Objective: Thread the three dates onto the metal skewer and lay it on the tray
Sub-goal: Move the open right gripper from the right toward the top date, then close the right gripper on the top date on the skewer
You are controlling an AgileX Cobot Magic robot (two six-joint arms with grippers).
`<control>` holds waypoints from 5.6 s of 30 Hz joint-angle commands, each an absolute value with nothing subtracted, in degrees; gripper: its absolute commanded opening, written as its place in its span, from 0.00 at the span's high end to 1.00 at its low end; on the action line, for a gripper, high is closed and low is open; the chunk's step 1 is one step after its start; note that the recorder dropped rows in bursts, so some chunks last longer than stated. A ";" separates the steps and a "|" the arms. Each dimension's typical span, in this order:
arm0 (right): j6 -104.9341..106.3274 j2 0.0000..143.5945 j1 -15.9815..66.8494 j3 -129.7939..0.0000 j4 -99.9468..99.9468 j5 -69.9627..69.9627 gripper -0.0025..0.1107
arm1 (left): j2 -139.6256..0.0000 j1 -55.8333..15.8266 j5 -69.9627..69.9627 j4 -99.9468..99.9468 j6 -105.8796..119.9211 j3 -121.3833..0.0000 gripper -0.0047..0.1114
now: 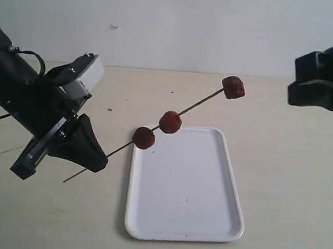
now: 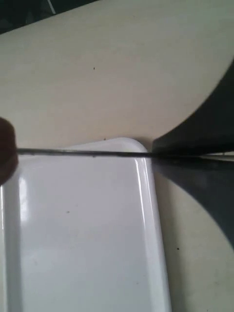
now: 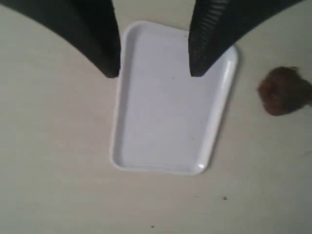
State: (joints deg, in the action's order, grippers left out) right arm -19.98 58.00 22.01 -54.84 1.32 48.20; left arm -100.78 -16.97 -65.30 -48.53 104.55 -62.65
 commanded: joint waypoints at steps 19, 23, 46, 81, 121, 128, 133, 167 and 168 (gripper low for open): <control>-12.83 53.41 21.98 -55.27 -7.73 47.51 0.57 | -100.69 -17.27 -66.07 -46.85 104.50 -62.72 0.96; -18.91 52.35 21.98 -56.12 -2.64 48.87 0.54 | -100.69 -17.27 -65.08 -46.57 104.51 -62.72 0.96; -5.64 55.97 10.17 -57.62 -4.44 69.96 0.73 | -100.69 -17.27 -66.46 -46.79 104.51 -62.72 0.96; -23.29 46.17 9.93 -47.97 6.90 58.37 0.73 | -100.69 -17.27 -68.63 -47.34 102.84 -62.72 0.96; 10.91 48.13 9.93 -39.14 -56.16 33.82 0.60 | -100.69 -17.27 -64.25 -44.25 102.95 -62.72 0.96; 13.90 48.17 9.93 -39.14 -54.37 36.10 0.60 | -100.69 -17.27 -64.36 -44.25 103.33 -62.72 0.96; 13.93 52.43 9.93 -39.14 -53.99 39.41 0.60 | -100.69 -17.27 -65.31 -44.25 106.13 -62.72 0.96; 16.34 57.35 9.93 -41.75 -51.31 37.76 0.52 | -100.69 -17.27 -65.71 -44.25 107.69 -62.72 0.96; 14.69 56.25 9.93 -41.75 -49.52 36.79 0.52 | -100.69 -17.27 -65.71 -44.25 107.69 -62.72 0.96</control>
